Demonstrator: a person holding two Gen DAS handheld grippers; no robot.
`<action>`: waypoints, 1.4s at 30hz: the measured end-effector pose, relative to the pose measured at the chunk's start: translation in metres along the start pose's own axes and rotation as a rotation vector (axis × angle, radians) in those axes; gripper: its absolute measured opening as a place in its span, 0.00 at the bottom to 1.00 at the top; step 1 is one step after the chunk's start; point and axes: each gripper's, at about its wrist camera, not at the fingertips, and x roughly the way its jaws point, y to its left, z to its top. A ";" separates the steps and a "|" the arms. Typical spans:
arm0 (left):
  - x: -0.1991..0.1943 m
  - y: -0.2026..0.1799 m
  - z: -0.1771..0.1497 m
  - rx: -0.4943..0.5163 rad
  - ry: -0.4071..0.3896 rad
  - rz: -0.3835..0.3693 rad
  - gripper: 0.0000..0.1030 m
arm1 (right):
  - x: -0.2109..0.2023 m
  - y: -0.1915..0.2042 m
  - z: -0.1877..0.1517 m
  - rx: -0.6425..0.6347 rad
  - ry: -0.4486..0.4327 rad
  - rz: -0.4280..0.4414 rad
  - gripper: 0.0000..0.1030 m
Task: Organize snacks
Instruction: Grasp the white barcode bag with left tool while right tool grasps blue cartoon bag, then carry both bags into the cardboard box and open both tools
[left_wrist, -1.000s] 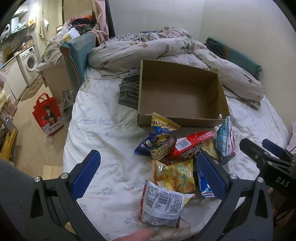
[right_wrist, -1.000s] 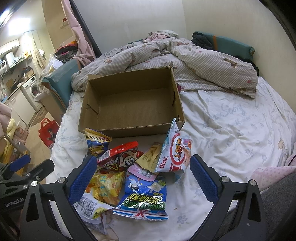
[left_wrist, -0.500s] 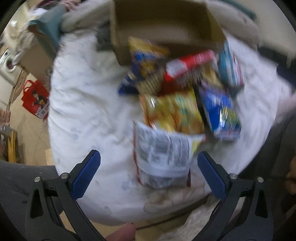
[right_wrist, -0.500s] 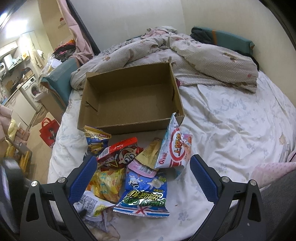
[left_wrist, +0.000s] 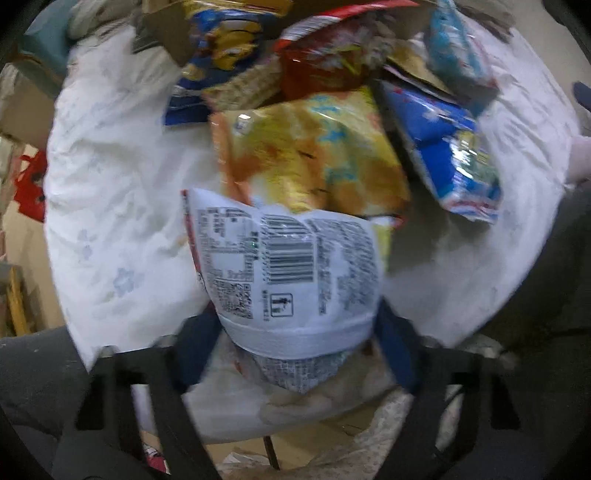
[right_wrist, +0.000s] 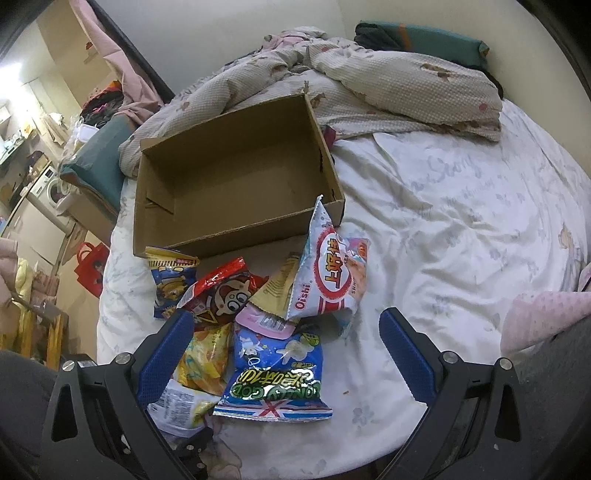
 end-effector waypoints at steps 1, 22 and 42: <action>-0.001 -0.002 -0.001 0.007 -0.003 -0.005 0.55 | 0.001 -0.002 0.000 0.010 0.009 0.006 0.99; -0.085 0.082 -0.004 -0.331 -0.204 -0.191 0.42 | 0.111 0.000 -0.029 0.133 0.521 0.011 0.99; -0.088 0.076 0.002 -0.322 -0.226 -0.153 0.43 | 0.056 0.024 -0.066 0.064 0.500 0.103 0.57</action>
